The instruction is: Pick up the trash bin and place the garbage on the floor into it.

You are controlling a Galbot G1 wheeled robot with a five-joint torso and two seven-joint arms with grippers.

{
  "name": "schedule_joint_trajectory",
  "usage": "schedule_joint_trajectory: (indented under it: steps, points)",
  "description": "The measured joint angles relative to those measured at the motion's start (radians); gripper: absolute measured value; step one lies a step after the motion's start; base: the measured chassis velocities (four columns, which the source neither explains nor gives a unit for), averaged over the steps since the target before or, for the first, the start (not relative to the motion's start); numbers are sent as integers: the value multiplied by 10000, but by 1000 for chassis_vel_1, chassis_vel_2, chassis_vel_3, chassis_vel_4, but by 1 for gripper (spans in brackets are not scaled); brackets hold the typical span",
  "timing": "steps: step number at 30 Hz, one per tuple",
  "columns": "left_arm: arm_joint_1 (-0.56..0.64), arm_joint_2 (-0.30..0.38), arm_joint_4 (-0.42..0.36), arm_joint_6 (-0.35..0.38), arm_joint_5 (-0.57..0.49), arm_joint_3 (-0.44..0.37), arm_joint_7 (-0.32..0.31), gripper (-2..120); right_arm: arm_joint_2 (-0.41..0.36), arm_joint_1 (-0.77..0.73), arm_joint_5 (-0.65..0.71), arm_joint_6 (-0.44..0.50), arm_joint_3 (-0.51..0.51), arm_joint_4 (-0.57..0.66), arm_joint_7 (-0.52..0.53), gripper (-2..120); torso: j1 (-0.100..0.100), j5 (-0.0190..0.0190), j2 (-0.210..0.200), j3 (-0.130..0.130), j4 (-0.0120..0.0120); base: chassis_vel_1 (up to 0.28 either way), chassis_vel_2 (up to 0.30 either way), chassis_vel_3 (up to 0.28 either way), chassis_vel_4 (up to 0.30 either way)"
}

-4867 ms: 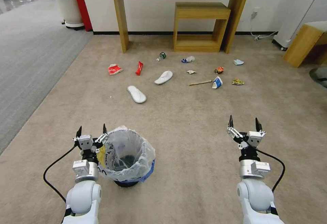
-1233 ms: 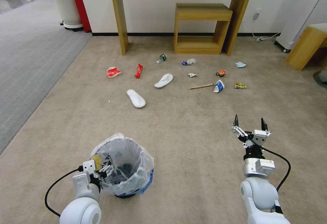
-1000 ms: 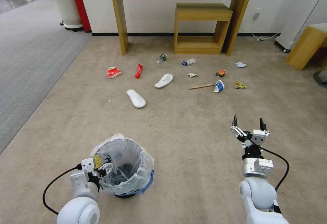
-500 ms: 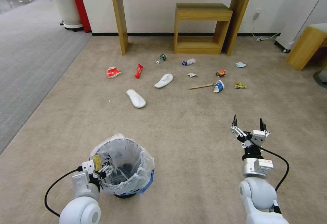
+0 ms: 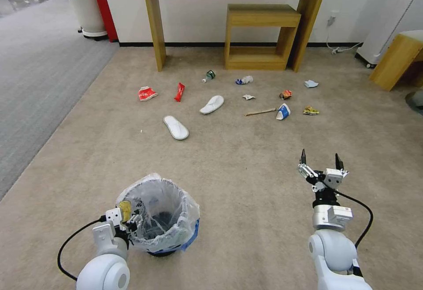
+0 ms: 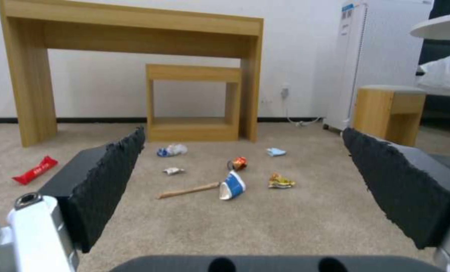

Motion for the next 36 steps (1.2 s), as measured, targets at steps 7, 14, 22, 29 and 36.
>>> schedule_joint_trajectory:
  steps: [7,14,22,29,36]
  points:
    - [-124,-46,205,-8,-46,3,-14,55,41,4,-50,4,-7,-65,0,100,0,4,0,-1,0,0,0,0,0]
    - [-215,-81,346,-13,-110,8,-66,54,39,10,-56,36,-2,-121,0,100,0,7,1,-3,1,0,0,0,0]
    - [-247,-120,436,-23,-117,23,-81,39,35,7,-62,54,-1,-143,-2,100,-1,5,1,-2,1,0,0,0,0]
    - [-245,-128,457,-41,-117,24,-52,19,35,-1,-67,74,-1,-145,-6,100,-1,2,2,-1,-2,0,0,0,0]
    - [-201,-145,442,-77,-122,-11,-6,9,32,-4,-79,78,-10,-141,-9,100,-1,2,2,-1,-1,0,0,0,0]
